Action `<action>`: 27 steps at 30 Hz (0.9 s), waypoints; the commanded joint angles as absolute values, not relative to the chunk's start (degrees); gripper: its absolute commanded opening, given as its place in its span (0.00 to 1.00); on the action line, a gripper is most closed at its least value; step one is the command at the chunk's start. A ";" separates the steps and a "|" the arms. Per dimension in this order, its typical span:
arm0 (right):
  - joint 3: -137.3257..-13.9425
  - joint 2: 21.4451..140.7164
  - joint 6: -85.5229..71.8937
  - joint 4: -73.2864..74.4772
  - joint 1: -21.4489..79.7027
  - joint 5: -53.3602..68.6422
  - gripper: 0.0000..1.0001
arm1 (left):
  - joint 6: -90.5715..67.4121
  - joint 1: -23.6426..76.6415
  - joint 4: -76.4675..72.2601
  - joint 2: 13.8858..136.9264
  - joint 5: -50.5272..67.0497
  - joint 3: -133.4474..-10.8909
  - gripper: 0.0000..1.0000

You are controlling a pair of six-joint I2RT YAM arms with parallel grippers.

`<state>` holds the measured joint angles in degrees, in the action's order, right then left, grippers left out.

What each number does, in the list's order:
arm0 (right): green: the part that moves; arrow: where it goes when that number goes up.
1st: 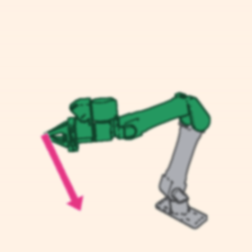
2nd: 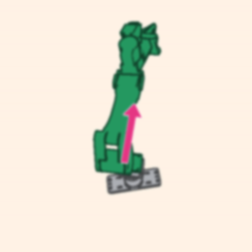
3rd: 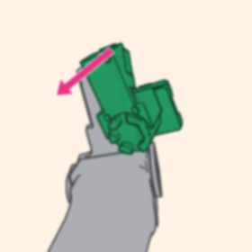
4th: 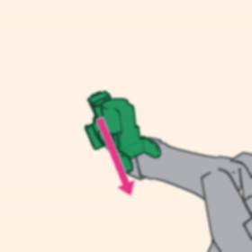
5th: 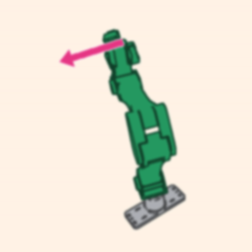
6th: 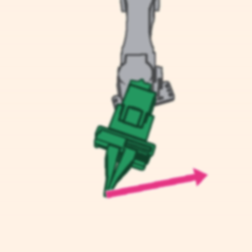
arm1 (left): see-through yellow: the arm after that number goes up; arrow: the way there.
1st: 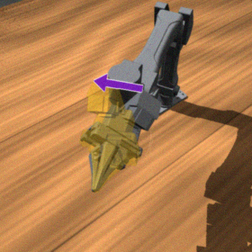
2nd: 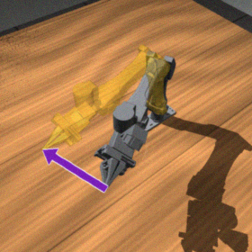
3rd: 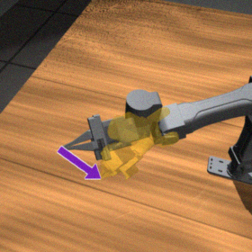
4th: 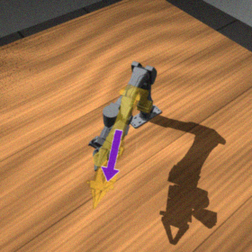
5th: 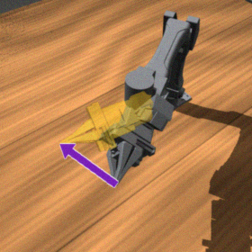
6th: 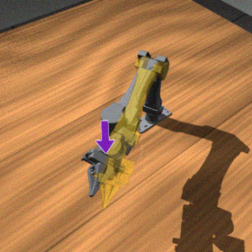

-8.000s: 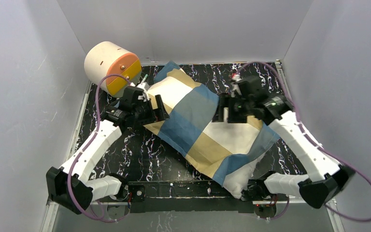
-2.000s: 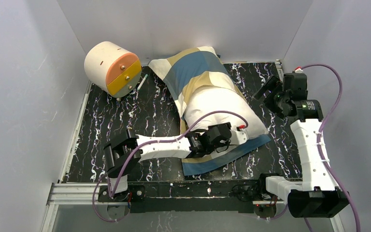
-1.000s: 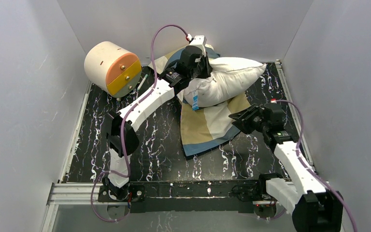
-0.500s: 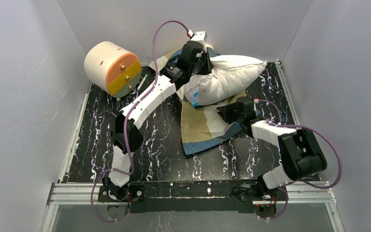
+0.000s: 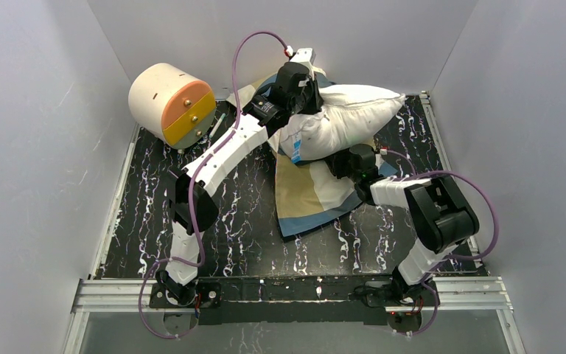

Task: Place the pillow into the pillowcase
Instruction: Stuff the pillow into the pillowcase.

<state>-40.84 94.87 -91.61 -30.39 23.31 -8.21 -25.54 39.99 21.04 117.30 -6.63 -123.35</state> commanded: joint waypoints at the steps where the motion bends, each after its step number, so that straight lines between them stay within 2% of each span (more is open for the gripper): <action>1: -43.76 99.57 -95.32 -37.49 23.97 -10.75 0.43 | -24.86 36.21 19.39 116.49 -14.85 -122.86 0.00; 8: -49.54 106.50 -92.32 -35.65 23.75 -12.13 0.45 | -24.13 35.89 19.44 115.58 -15.78 -123.36 0.00; 9: -50.29 106.81 -90.74 -35.23 23.70 -11.96 0.42 | -24.11 35.80 19.45 115.38 -16.16 -123.17 0.00; 10: -50.85 106.68 -88.66 -34.86 23.66 -11.60 0.33 | -24.15 35.63 19.39 115.08 -16.25 -122.89 0.00; 12: -50.41 105.06 -83.89 -34.43 23.34 -10.31 0.04 | -23.86 35.36 19.06 114.86 -16.38 -122.15 0.00; 13: -49.07 103.14 -81.03 -34.45 23.21 -9.94 0.01 | -23.64 35.19 19.06 114.79 -16.69 -121.89 0.00; 17: -41.45 92.64 -66.11 -34.94 21.72 -5.24 0.01 | -23.12 34.30 18.90 115.04 -16.96 -120.14 0.00; 20: -31.99 83.98 -58.57 -42.28 19.20 1.35 0.01 | -22.59 34.15 18.41 115.35 -17.91 -117.84 0.00; 27: -26.81 70.60 -46.35 -43.03 14.87 15.58 0.01 | -22.70 34.01 17.80 116.04 -18.73 -112.28 0.00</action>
